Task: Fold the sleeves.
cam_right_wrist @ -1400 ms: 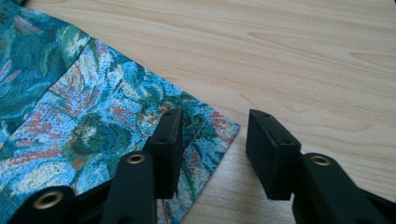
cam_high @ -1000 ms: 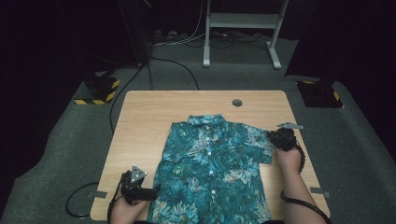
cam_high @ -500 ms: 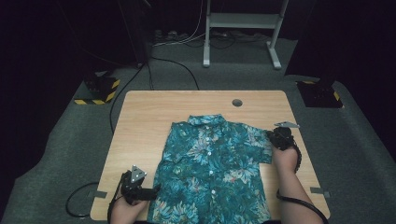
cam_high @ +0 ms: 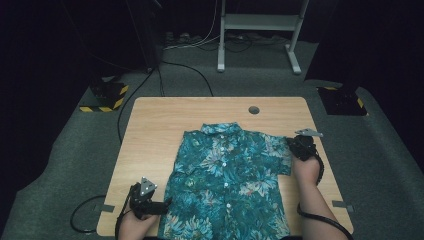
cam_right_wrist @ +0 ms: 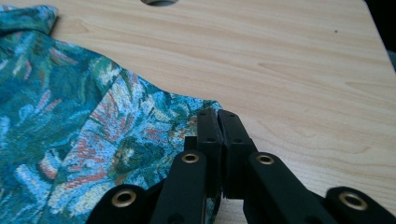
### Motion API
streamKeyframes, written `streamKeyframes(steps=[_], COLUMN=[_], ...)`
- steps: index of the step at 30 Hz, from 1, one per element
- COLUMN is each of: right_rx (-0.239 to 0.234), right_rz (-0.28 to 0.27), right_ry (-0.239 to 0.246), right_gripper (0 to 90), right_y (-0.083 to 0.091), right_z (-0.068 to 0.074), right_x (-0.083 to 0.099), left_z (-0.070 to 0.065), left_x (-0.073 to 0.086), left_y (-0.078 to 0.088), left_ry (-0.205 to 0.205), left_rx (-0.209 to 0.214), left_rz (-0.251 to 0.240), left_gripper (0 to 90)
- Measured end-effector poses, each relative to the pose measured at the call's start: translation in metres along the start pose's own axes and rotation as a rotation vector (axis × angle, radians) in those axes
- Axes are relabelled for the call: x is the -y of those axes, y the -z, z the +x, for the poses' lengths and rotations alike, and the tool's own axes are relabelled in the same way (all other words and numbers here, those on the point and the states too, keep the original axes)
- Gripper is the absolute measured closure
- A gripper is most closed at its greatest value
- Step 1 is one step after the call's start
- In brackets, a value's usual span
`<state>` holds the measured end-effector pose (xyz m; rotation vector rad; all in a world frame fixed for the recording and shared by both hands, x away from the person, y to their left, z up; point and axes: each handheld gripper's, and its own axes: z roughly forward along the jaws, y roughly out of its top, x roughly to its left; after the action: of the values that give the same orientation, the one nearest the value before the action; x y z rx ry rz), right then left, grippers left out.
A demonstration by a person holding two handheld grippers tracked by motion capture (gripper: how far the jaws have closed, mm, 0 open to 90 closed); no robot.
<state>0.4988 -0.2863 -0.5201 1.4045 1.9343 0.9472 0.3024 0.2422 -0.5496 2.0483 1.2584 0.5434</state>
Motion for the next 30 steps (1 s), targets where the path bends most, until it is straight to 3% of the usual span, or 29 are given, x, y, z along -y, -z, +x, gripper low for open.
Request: streamKeyframes(steps=[30], right_rx=[-0.042], right_rz=[-0.112], right_ry=[0.033], right_gripper=[88.5], right_y=[0.031], right_z=[0.019], right_x=[-0.007], left_z=[0.000], left_x=[0.000], left_y=[0.000], left_ry=[-0.002], left_rx=[0.001], left_rz=[0.000], left_gripper=[0.4])
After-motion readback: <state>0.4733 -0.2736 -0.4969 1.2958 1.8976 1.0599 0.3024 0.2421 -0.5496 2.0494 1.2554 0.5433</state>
